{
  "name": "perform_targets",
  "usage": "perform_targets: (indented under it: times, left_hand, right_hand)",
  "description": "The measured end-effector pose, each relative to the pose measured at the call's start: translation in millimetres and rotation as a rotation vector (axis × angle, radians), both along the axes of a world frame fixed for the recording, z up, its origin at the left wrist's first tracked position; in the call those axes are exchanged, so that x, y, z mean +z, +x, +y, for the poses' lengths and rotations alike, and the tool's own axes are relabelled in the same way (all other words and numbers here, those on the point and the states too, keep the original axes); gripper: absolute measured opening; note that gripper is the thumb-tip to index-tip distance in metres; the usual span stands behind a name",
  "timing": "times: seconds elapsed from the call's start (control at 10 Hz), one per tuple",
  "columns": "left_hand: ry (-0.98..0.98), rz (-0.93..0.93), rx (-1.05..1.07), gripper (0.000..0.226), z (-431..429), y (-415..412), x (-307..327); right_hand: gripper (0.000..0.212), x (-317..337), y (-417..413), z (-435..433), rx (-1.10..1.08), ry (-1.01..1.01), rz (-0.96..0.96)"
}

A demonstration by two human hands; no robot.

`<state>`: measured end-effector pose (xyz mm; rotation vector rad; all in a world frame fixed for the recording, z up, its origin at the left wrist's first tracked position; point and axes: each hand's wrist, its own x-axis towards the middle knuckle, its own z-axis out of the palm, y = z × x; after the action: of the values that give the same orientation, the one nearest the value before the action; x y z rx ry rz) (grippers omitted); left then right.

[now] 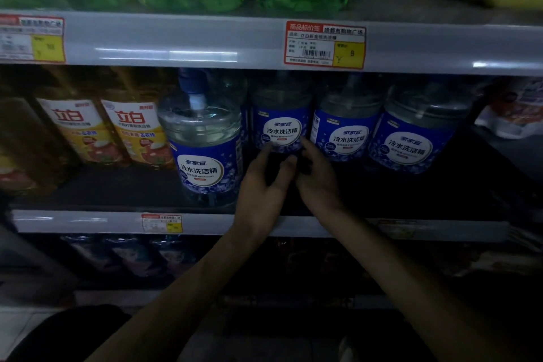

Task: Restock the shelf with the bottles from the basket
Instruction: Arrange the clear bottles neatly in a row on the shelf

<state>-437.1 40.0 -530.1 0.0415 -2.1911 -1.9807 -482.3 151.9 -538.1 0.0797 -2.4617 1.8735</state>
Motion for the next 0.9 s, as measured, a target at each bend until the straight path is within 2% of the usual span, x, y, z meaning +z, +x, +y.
perform_targets:
  times: [0.1,0.2,0.3,0.4,0.5,0.6,0.7,0.8,0.9]
  left_hand:
    - [-0.275,0.1,-0.037,0.076,-7.1,14.1,-5.1]
    - [-0.586,0.158,-0.021,0.081,-13.7,23.8,-7.8]
    - [-0.712,0.185,-0.017,0.081,-17.9,31.3,-12.2]
    - [-0.737,0.201,-0.032,0.079,-21.5,36.3,-14.5]
    - [-0.757,0.215,-0.026,0.076,-26.4,40.1,-15.2]
    - [-0.783,0.234,-0.014,0.073,-30.8,43.9,-18.0]
    - [-0.839,0.297,-0.007,0.072,-36.5,49.5,-21.9]
    - [-0.962,0.348,0.005,0.073,-43.0,53.1,-20.8]
    - [-1.079,0.434,0.016,0.074,-50.5,54.6,-22.4]
  right_hand:
    - [0.07,-10.3,5.2,5.1,0.103,0.151,0.124]
    - [0.075,-16.8,7.7,11.3,0.2,0.361,0.244]
    - [0.094,-15.8,10.7,16.3,0.289,0.589,0.211]
    - [0.112,-13.0,14.6,12.2,0.284,0.745,0.235]
    - [0.12,-11.9,13.2,5.2,0.263,0.849,0.278]
    - [0.131,-16.4,10.0,2.6,0.262,0.882,0.238]
    - [0.103,-20.0,-2.0,-7.2,0.206,0.898,0.18]
    - [0.082,-17.4,-4.6,-14.4,0.147,0.825,0.177]
    - [0.08,-18.1,-0.7,-17.3,0.126,0.853,0.164]
